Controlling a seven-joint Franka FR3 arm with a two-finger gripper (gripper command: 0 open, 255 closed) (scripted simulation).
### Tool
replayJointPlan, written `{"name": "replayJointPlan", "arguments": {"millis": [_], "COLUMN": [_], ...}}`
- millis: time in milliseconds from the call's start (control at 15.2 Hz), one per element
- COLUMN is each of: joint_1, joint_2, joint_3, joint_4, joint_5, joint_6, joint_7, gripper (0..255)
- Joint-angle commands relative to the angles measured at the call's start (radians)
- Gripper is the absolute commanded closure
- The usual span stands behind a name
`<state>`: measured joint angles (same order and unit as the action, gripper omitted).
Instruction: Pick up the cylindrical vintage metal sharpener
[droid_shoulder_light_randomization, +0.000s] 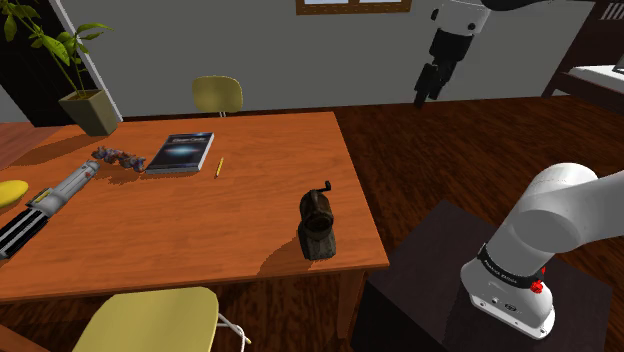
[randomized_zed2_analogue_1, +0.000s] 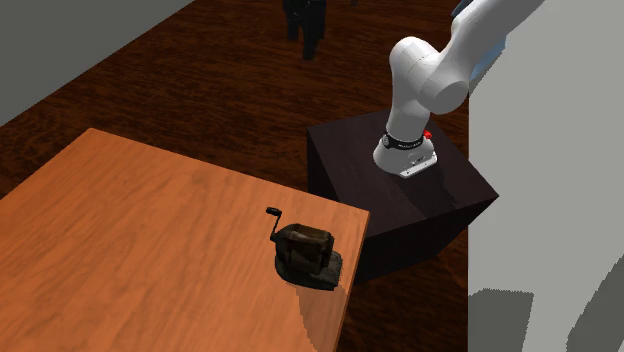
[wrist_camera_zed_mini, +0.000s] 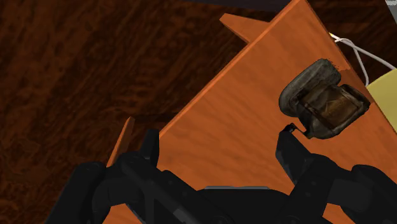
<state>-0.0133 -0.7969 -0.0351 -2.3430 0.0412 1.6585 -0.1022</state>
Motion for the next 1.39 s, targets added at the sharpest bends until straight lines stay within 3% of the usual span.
{"name": "replayJointPlan", "arguments": {"millis": [0, 396, 792, 1320], "joint_1": [0.0, -0.011, -0.029, -0.096], "joint_2": [0.0, 0.044, 0.169, 0.444], "joint_3": [0.0, 0.156, 0.315, 0.526], "joint_4": [0.0, -0.093, -0.117, -0.044], "joint_5": [0.0, 0.067, 0.114, 0.08], "joint_6": [0.0, 0.139, 0.286, 0.469], "joint_7": [0.0, 0.249, 0.501, 0.865], "gripper": [0, 0, 0, 0]}}
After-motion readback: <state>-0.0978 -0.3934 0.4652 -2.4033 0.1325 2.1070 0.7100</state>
